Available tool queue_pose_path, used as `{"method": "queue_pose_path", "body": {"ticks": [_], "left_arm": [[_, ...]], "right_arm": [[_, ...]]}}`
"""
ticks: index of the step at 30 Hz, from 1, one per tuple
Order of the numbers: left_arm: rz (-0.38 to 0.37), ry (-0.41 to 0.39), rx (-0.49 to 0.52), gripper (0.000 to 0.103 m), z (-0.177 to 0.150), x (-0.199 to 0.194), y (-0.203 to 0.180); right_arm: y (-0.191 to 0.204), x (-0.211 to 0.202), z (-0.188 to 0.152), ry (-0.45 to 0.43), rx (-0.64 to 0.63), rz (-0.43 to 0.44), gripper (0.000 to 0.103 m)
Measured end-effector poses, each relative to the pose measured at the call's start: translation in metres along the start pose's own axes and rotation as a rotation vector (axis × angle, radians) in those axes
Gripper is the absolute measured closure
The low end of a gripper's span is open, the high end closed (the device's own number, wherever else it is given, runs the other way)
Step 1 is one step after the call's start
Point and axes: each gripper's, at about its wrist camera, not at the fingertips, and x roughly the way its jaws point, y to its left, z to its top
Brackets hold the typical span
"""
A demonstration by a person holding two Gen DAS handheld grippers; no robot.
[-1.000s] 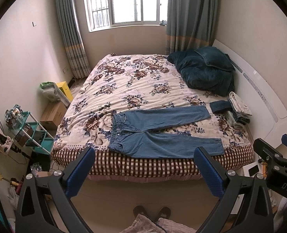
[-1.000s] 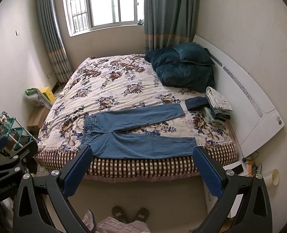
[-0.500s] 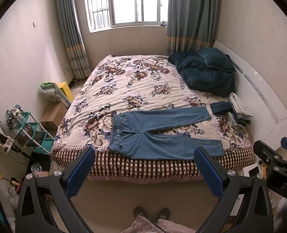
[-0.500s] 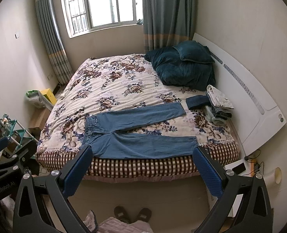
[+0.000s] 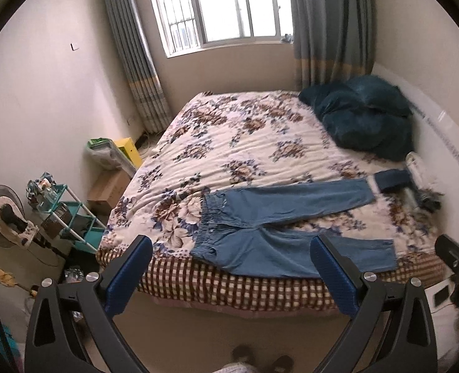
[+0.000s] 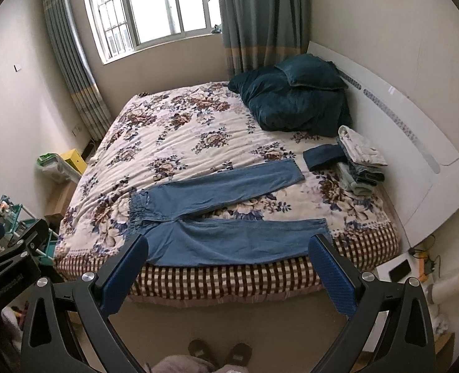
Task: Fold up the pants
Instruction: 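Lower both grippers to the jeans' leg hems and close on them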
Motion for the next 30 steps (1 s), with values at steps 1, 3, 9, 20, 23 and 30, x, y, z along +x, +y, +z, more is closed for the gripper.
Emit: {"method": "queue_pose_path", "body": {"ticks": [1,3,9,20,23,30], "left_arm": [[0.007,0.022,0.003,0.0,0.003,0.018,-0.001],[0.014,0.049,0.006,0.0,0.003,0.043,-0.006],[0.018,0.12,0.024,0.0,0.017,0.139,-0.015],[-0.086,0.253,0.09,0.0,0.077,0.337,-0.036],[-0.084,0.28,0.133,0.0,0.088,0.395,-0.044],[-0.036,0.382,0.23,0.0,0.109,0.539,-0.067]], "right_arm": [[0.001,0.017,0.002,0.015,0.002,-0.004,0.0],[-0.004,0.052,0.01,0.04,0.006,-0.007,0.0],[-0.011,0.16,0.03,0.086,0.022,-0.066,0.0],[-0.002,0.386,0.106,0.223,0.062,-0.139,0.0],[0.003,0.451,0.126,0.242,0.05,-0.128,0.0],[0.027,0.63,0.159,0.399,-0.127,-0.112,0.0]]}}
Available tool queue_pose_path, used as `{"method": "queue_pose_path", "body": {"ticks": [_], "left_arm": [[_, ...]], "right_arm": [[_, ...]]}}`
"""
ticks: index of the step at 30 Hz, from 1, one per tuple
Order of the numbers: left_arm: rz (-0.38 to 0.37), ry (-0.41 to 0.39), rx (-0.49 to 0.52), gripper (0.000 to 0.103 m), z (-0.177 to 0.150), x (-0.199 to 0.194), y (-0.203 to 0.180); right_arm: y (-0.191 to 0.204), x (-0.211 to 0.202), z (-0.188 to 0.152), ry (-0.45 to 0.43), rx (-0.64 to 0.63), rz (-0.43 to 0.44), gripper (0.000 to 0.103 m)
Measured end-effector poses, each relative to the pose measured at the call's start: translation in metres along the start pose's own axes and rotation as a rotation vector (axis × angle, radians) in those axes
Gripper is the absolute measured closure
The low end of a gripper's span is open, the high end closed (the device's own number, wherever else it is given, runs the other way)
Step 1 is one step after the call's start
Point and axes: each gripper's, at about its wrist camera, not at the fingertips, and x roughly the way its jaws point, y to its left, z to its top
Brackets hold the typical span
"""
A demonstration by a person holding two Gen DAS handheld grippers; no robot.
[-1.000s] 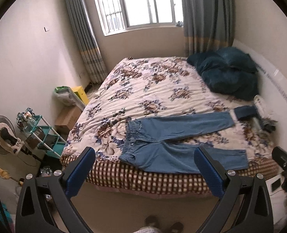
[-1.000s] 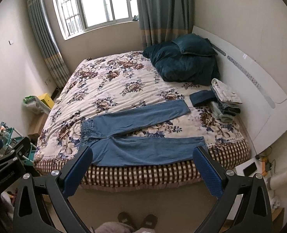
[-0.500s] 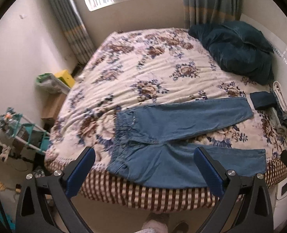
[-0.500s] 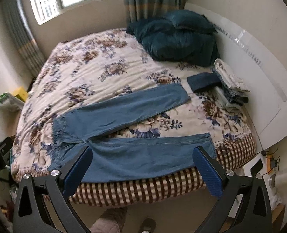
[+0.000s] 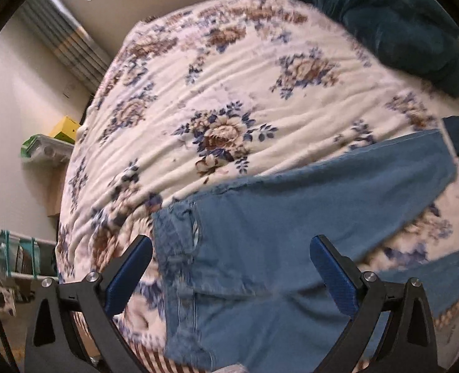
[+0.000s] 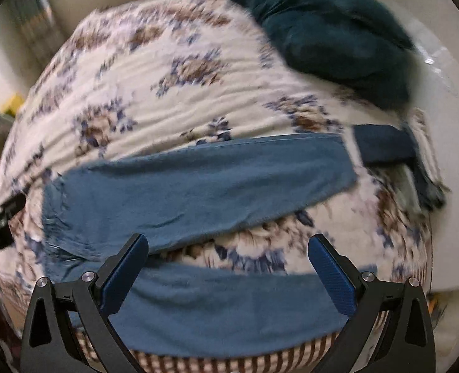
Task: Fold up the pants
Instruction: 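Lower both grippers to the jeans' leg hems and close on them, then lift the hems with both grippers and fold the legs over toward the waistband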
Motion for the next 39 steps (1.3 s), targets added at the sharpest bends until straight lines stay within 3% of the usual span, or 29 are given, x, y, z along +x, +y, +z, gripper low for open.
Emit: {"method": "queue_pose_path", "body": {"ticks": [8,14,19,22,25,27,28,30,32,34,39], "left_arm": [[0.046,0.137,0.081,0.0,0.063,0.127,-0.033],[0.031,0.19,0.145,0.0,0.092,0.186,-0.065],[-0.06,0.277,0.246,0.0,0.096,0.228,-0.095],[-0.142,0.363,0.282,0.0,0.089,0.248,-0.104],[-0.177,0.388,0.35,0.006,0.081,0.261,-0.114],[-0.219,0.389,0.345,0.028,0.081,0.264,-0.114],[-0.238,0.389,0.337,0.036,0.082,0.263,-0.113],[-0.264,0.382,0.336,0.067,0.084,0.257,-0.113],[-0.273,0.388,0.338,0.082,0.084,0.25,-0.112],[-0.267,0.377,0.324,0.088,0.083,0.241,-0.107],[-0.249,0.313,0.264,0.092,0.073,0.197,-0.093]], "right_arm": [[0.024,0.179,0.099,0.259,-0.232,0.02,0.0],[0.015,0.273,0.129,0.393,-0.491,-0.088,0.0],[0.009,0.335,0.142,0.48,-0.71,-0.116,0.0],[0.015,0.362,0.148,0.504,-0.823,-0.087,0.0],[0.019,0.382,0.146,0.534,-0.926,-0.06,0.002],[0.018,0.388,0.145,0.556,-0.948,-0.031,0.014],[0.017,0.389,0.146,0.576,-0.936,-0.003,0.027],[0.011,0.387,0.148,0.603,-0.891,0.028,0.042],[0.002,0.382,0.152,0.608,-0.838,0.052,0.077],[-0.009,0.377,0.153,0.6,-0.805,0.033,0.091],[-0.051,0.342,0.151,0.546,-0.705,0.068,0.096]]}}
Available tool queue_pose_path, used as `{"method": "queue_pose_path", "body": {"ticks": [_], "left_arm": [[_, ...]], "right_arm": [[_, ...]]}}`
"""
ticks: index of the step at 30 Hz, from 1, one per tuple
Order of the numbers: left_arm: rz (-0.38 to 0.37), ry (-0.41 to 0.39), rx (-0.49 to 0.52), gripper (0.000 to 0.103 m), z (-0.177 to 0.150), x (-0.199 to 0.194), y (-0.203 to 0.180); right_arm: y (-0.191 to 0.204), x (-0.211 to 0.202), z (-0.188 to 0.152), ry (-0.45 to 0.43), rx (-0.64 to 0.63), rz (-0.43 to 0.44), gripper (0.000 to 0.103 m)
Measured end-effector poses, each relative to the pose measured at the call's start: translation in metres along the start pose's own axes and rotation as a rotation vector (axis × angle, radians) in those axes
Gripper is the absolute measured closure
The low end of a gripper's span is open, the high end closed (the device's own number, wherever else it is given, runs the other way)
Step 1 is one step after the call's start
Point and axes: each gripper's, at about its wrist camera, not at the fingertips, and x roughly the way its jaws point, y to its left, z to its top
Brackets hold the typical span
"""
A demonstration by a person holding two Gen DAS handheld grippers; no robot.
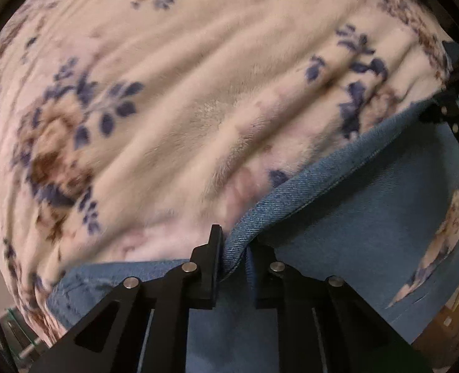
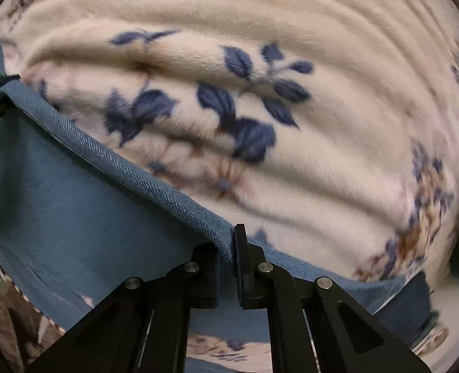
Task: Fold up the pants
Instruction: 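Lift the hems with both grippers and fold the legs over toward the waistband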
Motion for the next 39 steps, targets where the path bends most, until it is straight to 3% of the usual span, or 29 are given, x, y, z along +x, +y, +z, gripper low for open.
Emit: {"method": "queue_pose_path", "body": {"ticks": [6,9,12,15,16,20,24,28,31,33,34,35,37,38,39], "left_arm": [[0.008,-0.06,-0.148,0.093,-0.064,-0.068,-0.011],[-0.006,-0.088,-0.223,0.093,-0.114,-0.101,-0.037],[-0.044,-0.091,-0.311,0.093,-0.15,-0.104,-0.069],[-0.057,-0.061,-0.383,0.093,-0.196,-0.091,-0.092],[-0.059,-0.045,-0.399,0.093,-0.213,-0.083,-0.098],[-0.104,0.037,-0.485,0.093,-0.258,-0.039,-0.107],[-0.11,0.07,-0.532,0.092,-0.281,0.003,-0.108],[-0.116,0.089,-0.527,0.089,-0.286,0.037,-0.108],[-0.138,0.063,-0.558,0.087,-0.292,0.028,-0.104],[-0.139,0.041,-0.549,0.084,-0.298,0.015,-0.106],[-0.135,0.03,-0.534,0.083,-0.303,0.009,-0.11],[-0.126,0.015,-0.52,0.078,-0.307,0.002,-0.113],[-0.117,-0.023,-0.495,0.051,-0.315,-0.013,-0.121],[-0.113,-0.025,-0.481,0.018,-0.319,-0.016,-0.124],[-0.125,-0.026,-0.469,0.003,-0.323,-0.018,-0.127]], "right_arm": [[-0.008,-0.037,-0.07,-0.09,0.059,0.002,0.097],[0.0,-0.051,-0.116,-0.138,0.117,0.005,0.097],[0.03,-0.054,-0.163,-0.18,0.194,0.027,0.097],[0.079,-0.041,-0.196,-0.196,0.266,0.049,0.097],[0.117,-0.048,-0.211,-0.195,0.281,0.048,0.097],[0.197,-0.016,-0.258,-0.161,0.31,0.061,0.097],[0.237,0.034,-0.282,-0.115,0.28,0.057,0.095],[0.254,0.067,-0.283,-0.104,0.273,0.012,0.093],[0.25,0.072,-0.281,-0.086,0.334,0.042,0.083],[0.242,0.061,-0.284,-0.101,0.387,0.093,0.053],[0.241,0.054,-0.286,-0.115,0.407,0.119,0.032],[0.243,0.046,-0.289,-0.131,0.418,0.149,0.02],[0.249,0.03,-0.294,-0.149,0.432,0.138,0.015],[0.251,0.021,-0.297,-0.159,0.447,0.126,0.012],[0.252,0.013,-0.301,-0.17,0.469,0.126,0.012]]}}
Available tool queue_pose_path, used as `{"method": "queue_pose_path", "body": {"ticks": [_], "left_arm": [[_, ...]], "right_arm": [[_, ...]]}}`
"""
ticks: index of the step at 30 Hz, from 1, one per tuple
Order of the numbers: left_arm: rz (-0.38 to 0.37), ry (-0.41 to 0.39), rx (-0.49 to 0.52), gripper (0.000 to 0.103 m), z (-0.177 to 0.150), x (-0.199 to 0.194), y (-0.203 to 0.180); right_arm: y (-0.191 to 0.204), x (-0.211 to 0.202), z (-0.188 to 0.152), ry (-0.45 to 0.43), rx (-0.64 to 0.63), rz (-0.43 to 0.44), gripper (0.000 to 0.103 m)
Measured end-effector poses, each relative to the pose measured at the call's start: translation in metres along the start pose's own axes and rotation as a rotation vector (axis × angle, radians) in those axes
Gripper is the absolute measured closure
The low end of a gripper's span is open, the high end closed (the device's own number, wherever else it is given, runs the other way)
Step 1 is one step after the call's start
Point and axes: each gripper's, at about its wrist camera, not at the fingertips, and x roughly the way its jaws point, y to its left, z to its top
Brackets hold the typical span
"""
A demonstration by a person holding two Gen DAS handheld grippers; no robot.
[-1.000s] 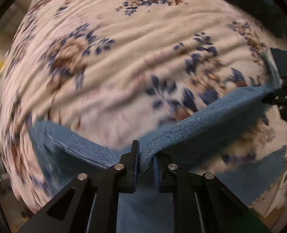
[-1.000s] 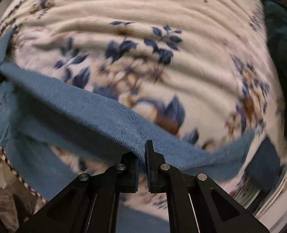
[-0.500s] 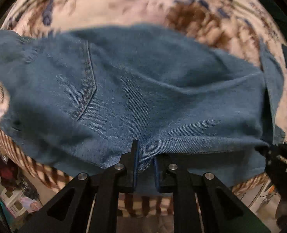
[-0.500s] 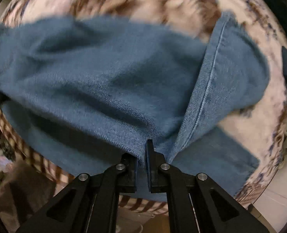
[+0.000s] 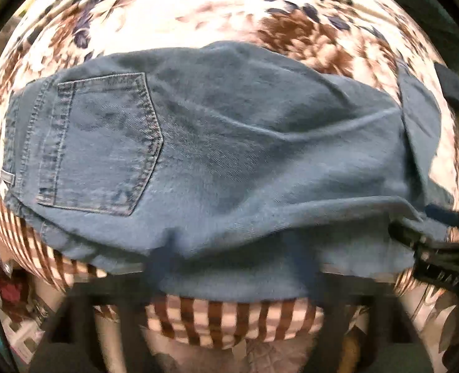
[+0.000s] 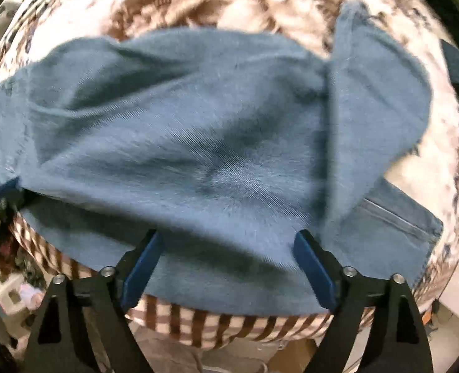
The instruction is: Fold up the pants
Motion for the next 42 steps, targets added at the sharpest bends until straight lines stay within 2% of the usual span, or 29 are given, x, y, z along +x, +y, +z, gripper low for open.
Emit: {"method": "queue_pose_path", "body": {"ticks": [2,5,8,12,16,20,24,25,27,28,29,32,36,38,42], "left_arm": [[-0.018,-0.007,0.01,0.004,-0.003,-0.008,0.0],[0.051,-0.081,0.047,0.004,-0.005,-0.027,0.003],[0.126,-0.159,0.054,0.003,0.016,-0.044,0.013],[0.223,-0.228,0.043,0.003,0.053,-0.04,0.015],[0.276,-0.269,-0.016,0.003,0.1,-0.022,0.022],[0.306,-0.296,-0.047,0.003,0.13,-0.011,0.025],[0.338,-0.314,-0.022,0.003,0.152,-0.002,0.013],[0.34,-0.312,-0.017,0.003,0.153,-0.002,0.011],[0.342,-0.307,-0.004,0.003,0.152,0.0,0.005],[0.343,-0.303,0.003,0.003,0.151,0.001,0.003],[0.341,-0.296,0.009,0.003,0.149,0.002,0.001],[0.328,-0.272,0.015,0.003,0.141,0.004,-0.005],[0.297,-0.235,0.028,0.003,0.126,0.011,-0.013],[0.31,-0.228,0.032,0.003,0.119,0.016,-0.017],[0.27,-0.201,0.045,0.003,0.1,0.023,-0.029]], "right_arm": [[0.001,-0.013,-0.002,-0.014,0.046,0.003,0.012],[-0.004,-0.029,-0.001,-0.048,0.099,-0.031,0.012],[-0.014,-0.049,0.0,-0.089,0.156,-0.065,0.012],[-0.039,-0.061,0.021,-0.14,0.224,-0.098,0.012],[-0.087,-0.03,0.09,-0.185,0.302,-0.117,0.012],[-0.11,0.01,0.163,-0.201,0.323,-0.157,0.012],[-0.115,0.046,0.21,-0.193,0.299,-0.2,0.013],[-0.117,0.051,0.216,-0.189,0.297,-0.199,0.02],[-0.119,0.052,0.217,-0.193,0.302,-0.176,0.049],[-0.123,0.05,0.215,-0.204,0.314,-0.185,0.087],[-0.13,0.045,0.209,-0.227,0.337,-0.165,0.094],[-0.162,0.021,0.171,-0.303,0.467,-0.069,0.095],[-0.221,-0.012,0.086,-0.396,0.693,0.002,0.095],[-0.251,-0.019,0.042,-0.428,0.822,0.046,0.095],[-0.306,-0.014,-0.043,-0.471,1.063,0.098,0.095]]}}
